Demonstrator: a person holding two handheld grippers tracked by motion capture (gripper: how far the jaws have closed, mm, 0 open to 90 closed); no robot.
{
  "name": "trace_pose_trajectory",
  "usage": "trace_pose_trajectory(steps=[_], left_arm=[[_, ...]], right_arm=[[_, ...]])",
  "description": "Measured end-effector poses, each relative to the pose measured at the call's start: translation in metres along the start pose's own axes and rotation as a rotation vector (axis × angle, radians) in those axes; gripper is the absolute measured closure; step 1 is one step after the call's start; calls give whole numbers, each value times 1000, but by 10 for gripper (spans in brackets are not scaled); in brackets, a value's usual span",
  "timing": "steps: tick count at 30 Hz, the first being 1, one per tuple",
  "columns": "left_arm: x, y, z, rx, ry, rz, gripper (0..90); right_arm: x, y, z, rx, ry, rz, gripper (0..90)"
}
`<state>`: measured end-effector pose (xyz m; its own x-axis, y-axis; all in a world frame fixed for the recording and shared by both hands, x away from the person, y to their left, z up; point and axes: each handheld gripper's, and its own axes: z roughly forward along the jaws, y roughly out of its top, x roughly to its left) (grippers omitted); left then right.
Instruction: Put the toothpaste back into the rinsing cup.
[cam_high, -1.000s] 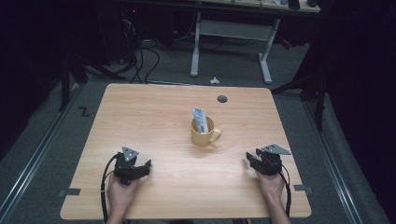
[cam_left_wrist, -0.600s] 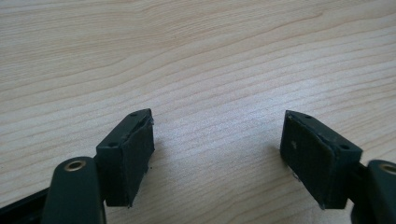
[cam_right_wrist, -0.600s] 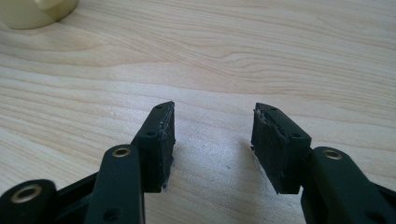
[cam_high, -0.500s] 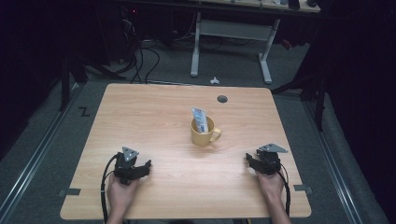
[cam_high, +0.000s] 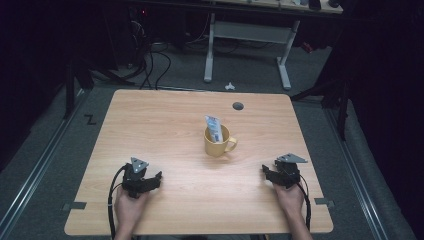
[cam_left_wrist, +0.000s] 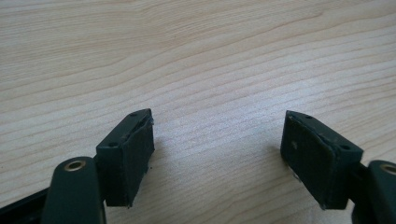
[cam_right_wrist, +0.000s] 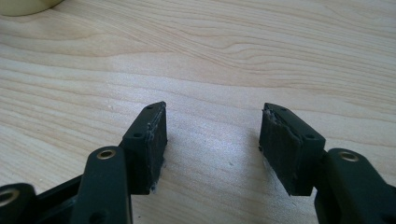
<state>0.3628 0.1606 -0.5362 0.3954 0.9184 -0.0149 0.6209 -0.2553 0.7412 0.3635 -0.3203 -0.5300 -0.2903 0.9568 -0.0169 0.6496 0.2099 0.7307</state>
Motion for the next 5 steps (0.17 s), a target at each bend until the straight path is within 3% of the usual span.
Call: trace_pose_trajectory(steps=[5], left_arm=[[0,0,0,-1,0,-1,262]], right_arm=[[0,0,0,0,5,-6,396]])
